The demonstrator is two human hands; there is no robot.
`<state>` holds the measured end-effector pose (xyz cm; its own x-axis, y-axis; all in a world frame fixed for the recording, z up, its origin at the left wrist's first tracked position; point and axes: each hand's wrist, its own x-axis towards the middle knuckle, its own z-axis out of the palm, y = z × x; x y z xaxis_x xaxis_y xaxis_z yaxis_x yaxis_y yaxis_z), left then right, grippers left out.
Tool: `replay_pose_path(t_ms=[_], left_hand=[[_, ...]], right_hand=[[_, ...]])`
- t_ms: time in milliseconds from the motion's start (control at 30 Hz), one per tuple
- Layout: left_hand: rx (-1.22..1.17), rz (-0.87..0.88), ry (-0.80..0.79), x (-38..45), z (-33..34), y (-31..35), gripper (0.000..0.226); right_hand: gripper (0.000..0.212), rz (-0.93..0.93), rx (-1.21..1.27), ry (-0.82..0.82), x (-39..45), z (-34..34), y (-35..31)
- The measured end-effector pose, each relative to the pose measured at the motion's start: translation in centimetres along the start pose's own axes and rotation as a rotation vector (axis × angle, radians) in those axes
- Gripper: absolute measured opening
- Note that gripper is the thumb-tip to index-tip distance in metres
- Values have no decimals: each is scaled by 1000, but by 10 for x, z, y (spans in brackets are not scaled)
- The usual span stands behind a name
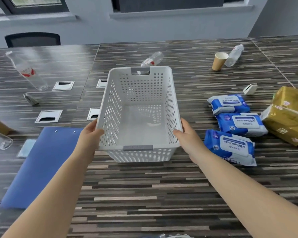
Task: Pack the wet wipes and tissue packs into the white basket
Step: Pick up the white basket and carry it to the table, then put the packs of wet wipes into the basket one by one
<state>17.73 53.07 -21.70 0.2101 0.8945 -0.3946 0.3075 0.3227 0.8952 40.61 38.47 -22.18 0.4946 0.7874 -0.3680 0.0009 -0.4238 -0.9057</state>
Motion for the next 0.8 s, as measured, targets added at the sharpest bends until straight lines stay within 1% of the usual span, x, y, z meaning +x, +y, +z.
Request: replay_pose_path(t_ms=[67,133,200,267,333,367,433,467,533,600,667,700,767,800], left_hand=[[194,69,14,4,-5,1,61],[453,155,81,4,-4,6,70],[651,257,170,-6,6,10,70],[692,361,227,-22,23,18,65],[620,431,250,-44,55,29,58],[588,482,257,-56,74,34,55],[503,609,206,-74,113,46,51],[443,649,149,-79,132,49,50],[365,662,18,-90,174,50,50],[353,648,-89,-99,208,44,52],[385,620,-166,-106,243,34,54],[405,594,-193,-108,260,28,55],[441,507,-237,-106,286,16,61],[449,437,-261,-105,302,10,64]], right_hand=[[44,9,-12,-33,0,-4,0],[51,10,-21,-65,2,-16,2],[57,12,-55,-73,2,-33,4],[55,5,-58,-91,1,-50,6],[46,5,-56,-120,-2,-78,15],[38,16,-52,-126,-3,-94,22],[19,56,-23,-110,-4,-124,36],[14,79,0,-93,-5,-139,44],[14,137,44,-37,-6,-171,62],[23,205,58,30,-7,-195,78],[31,251,44,56,-8,-220,94],[32,263,37,69,-7,-231,102],[29,281,23,109,-4,-247,114],[31,299,16,134,-4,-258,120]])
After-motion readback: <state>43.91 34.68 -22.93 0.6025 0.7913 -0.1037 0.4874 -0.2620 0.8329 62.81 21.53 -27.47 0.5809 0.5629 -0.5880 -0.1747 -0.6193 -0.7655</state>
